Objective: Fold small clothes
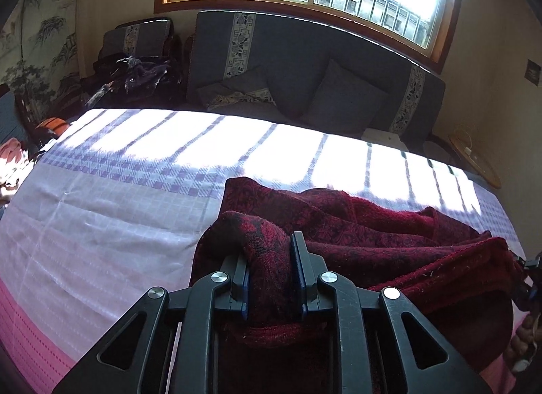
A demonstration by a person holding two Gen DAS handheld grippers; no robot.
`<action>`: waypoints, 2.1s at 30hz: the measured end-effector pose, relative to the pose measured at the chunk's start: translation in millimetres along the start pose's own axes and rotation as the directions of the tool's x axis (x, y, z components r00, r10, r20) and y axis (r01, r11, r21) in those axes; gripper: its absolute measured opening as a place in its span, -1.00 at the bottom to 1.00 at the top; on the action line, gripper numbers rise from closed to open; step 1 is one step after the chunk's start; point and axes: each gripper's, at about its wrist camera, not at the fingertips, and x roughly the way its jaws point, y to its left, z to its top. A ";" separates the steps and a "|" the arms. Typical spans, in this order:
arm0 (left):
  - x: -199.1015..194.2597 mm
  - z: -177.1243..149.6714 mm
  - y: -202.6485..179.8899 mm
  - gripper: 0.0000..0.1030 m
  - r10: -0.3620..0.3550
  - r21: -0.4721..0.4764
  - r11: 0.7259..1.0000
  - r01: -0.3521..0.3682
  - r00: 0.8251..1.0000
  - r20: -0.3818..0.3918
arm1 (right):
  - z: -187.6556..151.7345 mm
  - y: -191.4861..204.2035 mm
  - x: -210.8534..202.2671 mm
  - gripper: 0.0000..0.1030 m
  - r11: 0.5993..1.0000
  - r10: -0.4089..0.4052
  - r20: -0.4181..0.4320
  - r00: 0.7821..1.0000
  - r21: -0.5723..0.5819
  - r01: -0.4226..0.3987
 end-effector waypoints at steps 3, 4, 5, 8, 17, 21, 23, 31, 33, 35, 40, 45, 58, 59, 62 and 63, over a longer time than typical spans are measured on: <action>-7.8 4.2 0.9 -0.22 -0.051 -0.020 0.998 0.051 0.999 0.016 | 2.7 -2.9 -11.9 0.16 0.999 0.011 0.067 0.998 0.033 -0.013; -11.0 5.6 0.3 -0.05 -0.065 -0.021 0.998 0.065 0.998 0.024 | 4.6 -4.2 -19.4 0.29 0.999 0.026 0.102 0.994 0.039 -0.031; -14.8 7.3 0.0 0.17 -0.067 -0.018 0.998 0.068 0.997 0.038 | 6.4 -4.7 -25.9 0.30 0.998 0.039 0.129 0.991 0.042 -0.045; -34.5 13.9 2.6 0.79 -0.043 -0.013 0.999 0.045 0.990 0.134 | 10.8 -4.5 -41.6 0.30 0.997 0.048 0.151 0.987 0.047 -0.056; -62.9 3.6 43.9 0.86 -0.013 -0.023 1.000 0.018 0.985 0.171 | -38.6 -6.9 -68.2 0.30 0.999 -0.012 0.073 0.997 -0.042 0.015; -57.2 -34.1 77.6 0.86 -0.085 -0.071 0.993 0.090 0.994 0.072 | -65.7 -4.5 -75.2 0.30 0.989 -0.076 0.026 0.997 -0.126 0.079; -55.8 -54.9 86.8 0.86 -0.083 -0.085 0.993 0.086 0.996 0.034 | -75.9 -3.3 -73.9 0.30 0.982 -0.099 0.004 0.995 -0.158 0.098; -41.2 -98.1 85.8 0.62 -0.191 -0.094 0.979 0.182 0.977 -0.099 | -93.8 5.3 -54.6 -0.25 0.963 -0.128 -0.049 0.991 -0.244 0.113; -32.6 -101.3 81.9 -0.03 -0.186 -0.081 0.981 0.176 0.972 -0.147 | -96.2 8.7 -49.3 -0.47 0.952 -0.169 -0.053 0.984 -0.267 0.149; -25.1 -104.2 80.6 -0.50 -0.209 -0.103 0.976 0.193 0.960 -0.184 | -96.9 8.5 -45.8 -0.70 0.953 -0.177 -0.063 0.982 -0.262 0.155; -30.5 -102.0 70.1 -0.77 -0.183 -0.057 0.983 0.175 0.964 -0.191 | -94.1 1.3 -49.6 -0.83 0.963 -0.183 -0.068 0.981 -0.215 0.164; -40.8 -104.2 71.9 -0.80 -0.185 -0.056 0.983 0.177 0.957 -0.224 | -98.9 -0.9 -62.8 -0.86 0.969 -0.167 -0.078 0.983 -0.196 0.149; -59.7 -114.0 46.1 -0.71 -0.001 0.151 0.988 0.017 0.994 -0.109 | -99.1 1.2 -59.8 -0.71 0.927 -0.269 -0.025 0.963 -0.277 0.251; -61.1 -115.7 41.0 -0.71 0.029 0.176 0.984 -0.014 0.996 -0.084 | -99.5 1.1 -57.2 -0.69 0.923 -0.280 -0.022 0.960 -0.282 0.263; -61.8 -121.1 30.0 -0.63 0.104 0.222 0.970 -0.096 0.994 -0.025 | -103.6 0.9 -52.5 -0.66 0.907 -0.317 -0.016 0.948 -0.297 0.298; -61.1 -122.8 27.6 -0.62 0.127 0.231 0.965 -0.121 0.992 -0.010 | -104.5 2.0 -53.0 -0.66 0.905 -0.320 -0.007 0.948 -0.300 0.303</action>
